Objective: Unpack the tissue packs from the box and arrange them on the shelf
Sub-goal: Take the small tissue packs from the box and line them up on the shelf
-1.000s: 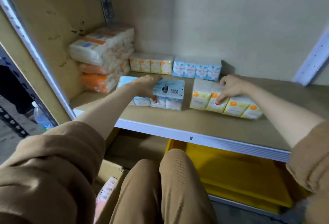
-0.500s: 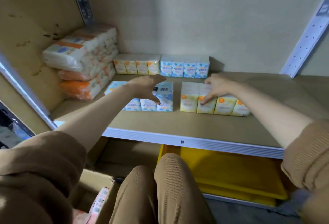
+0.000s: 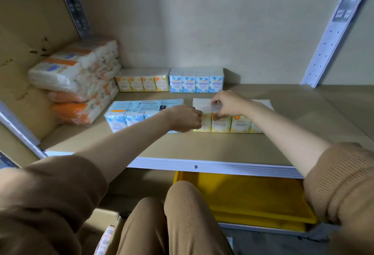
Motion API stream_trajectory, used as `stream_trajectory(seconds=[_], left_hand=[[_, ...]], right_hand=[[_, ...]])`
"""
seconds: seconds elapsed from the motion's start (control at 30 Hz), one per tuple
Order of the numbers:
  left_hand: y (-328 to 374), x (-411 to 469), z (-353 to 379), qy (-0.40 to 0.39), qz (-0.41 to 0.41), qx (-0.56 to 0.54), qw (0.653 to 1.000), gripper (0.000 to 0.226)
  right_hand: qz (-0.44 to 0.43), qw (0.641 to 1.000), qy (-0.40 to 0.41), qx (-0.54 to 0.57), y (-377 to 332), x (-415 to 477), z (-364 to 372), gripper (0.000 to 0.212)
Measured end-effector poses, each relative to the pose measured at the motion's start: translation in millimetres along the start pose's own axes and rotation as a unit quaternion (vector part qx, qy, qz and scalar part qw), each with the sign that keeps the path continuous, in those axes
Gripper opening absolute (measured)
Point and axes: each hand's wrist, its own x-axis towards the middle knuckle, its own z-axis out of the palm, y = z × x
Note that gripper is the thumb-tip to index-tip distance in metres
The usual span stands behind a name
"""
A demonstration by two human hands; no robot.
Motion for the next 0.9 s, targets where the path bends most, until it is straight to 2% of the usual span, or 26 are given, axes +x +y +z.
stream_trajectory(seconds=[0.3,0.5,0.73,0.8,0.9], left_hand=[[-3,-6,13,-0.035,-0.012,0.008,0.999,0.033],[-1,-5,17,-0.070,-0.065,-0.016,0.995,0.040],[-12,-6,14,-0.071,-0.133,0.038,0.988,0.033],[-24,-15,7,-0.065,-0.174,0.033,0.982,0.033],[-53,-46,-11,0.011,-0.296,-0.095,0.951,0.033]], right_hand=[[0.002,1.000,-0.007,0.018,4,3,-2,0.059],[0.009,1.000,-0.010,0.020,5,5,-1,0.059],[0.008,0.999,-0.006,0.033,6,4,3,0.059],[0.009,1.000,-0.008,0.026,6,5,3,0.060],[0.016,1.000,-0.009,0.018,6,7,3,0.061]])
